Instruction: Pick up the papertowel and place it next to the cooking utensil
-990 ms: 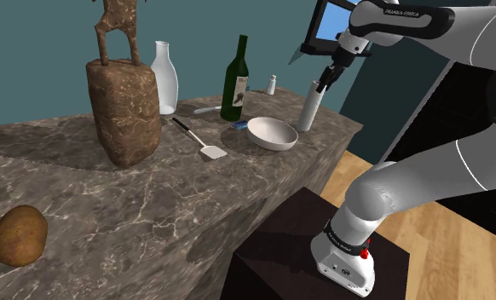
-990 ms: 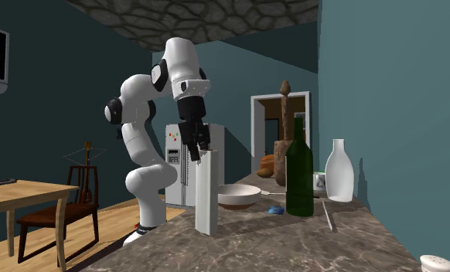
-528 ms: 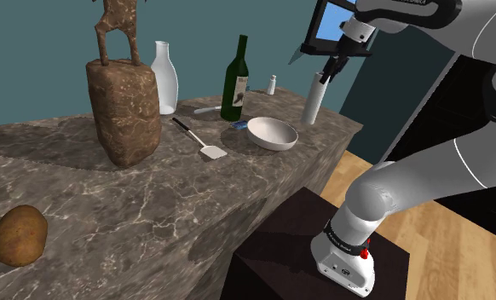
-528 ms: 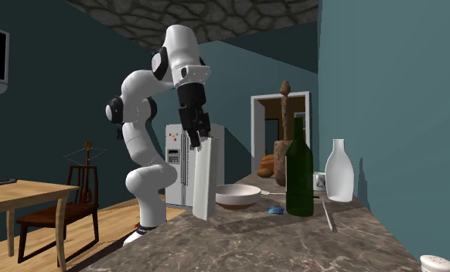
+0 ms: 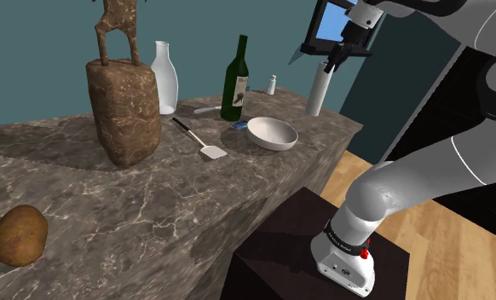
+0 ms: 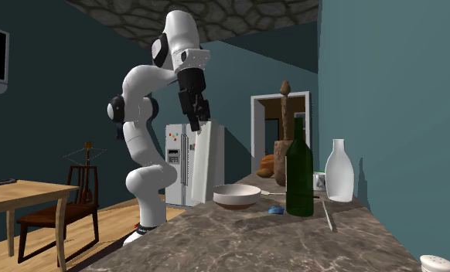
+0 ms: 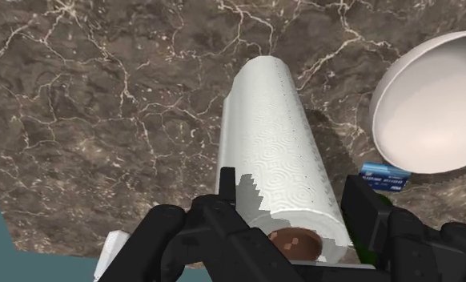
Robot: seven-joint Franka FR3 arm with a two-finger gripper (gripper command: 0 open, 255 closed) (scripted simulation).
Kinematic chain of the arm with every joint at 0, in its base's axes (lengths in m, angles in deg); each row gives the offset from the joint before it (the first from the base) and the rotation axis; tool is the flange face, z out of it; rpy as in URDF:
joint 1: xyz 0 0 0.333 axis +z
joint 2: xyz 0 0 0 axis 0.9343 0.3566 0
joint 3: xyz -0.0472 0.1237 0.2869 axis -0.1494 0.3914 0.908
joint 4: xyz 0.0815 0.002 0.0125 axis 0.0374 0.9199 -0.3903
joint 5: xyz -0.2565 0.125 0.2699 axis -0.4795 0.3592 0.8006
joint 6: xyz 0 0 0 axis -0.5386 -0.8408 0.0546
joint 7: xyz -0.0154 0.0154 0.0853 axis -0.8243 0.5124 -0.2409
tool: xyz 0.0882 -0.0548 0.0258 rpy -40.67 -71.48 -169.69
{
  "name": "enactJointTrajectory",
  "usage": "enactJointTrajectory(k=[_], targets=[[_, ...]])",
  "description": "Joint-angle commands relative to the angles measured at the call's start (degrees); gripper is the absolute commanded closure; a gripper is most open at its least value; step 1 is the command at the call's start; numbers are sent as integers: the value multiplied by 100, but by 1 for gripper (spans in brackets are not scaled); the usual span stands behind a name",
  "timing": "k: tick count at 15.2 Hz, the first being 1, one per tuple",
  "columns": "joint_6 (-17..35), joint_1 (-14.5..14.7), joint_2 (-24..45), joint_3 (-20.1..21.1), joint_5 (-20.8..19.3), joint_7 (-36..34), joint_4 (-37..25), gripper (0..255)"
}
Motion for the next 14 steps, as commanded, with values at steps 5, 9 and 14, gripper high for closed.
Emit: enactJointTrajectory(k=[5,9,14], targets=[[-453,58,248,-24,80,37,-691,255],[-763,94,423,-46,136,62,-1168,255],[-1167,140,680,-95,219,104,-1816,255]])
